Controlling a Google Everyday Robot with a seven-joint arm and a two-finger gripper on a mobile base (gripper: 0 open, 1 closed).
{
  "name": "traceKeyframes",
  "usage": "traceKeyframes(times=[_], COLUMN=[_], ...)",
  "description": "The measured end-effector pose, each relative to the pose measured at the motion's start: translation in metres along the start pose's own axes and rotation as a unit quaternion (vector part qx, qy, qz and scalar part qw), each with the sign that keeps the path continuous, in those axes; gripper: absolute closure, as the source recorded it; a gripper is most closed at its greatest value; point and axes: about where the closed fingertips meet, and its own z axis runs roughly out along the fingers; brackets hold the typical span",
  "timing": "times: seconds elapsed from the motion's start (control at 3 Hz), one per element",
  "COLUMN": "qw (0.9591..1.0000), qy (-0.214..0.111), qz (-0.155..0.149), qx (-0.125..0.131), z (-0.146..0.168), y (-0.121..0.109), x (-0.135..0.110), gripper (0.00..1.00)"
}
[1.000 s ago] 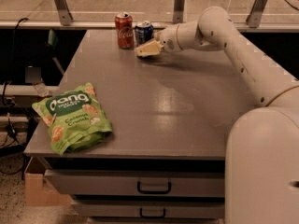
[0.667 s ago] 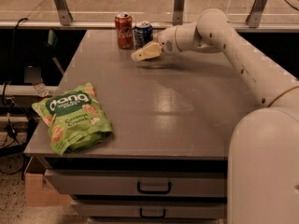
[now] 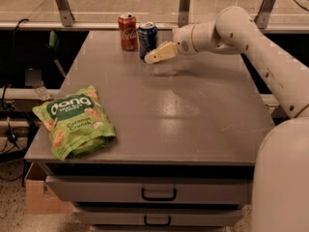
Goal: Move pepsi can near coke can
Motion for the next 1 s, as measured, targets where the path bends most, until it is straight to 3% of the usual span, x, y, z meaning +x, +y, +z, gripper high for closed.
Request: traceKeyframes(times=[0.33,0.67,1.0], qw=[0.9994,0.9982,0.9985], qy=[-0.022,-0.054,-0.053], qz=[-0.012,-0.004,-0.010], qx=[0.025,0.026,0.006], z=[-0.087,-0.194,-0.204], y=[-0.016,-0.017,-0.007], x=[-0.029,-0.057,-0.063], gripper=[0.00,0.00,0.00])
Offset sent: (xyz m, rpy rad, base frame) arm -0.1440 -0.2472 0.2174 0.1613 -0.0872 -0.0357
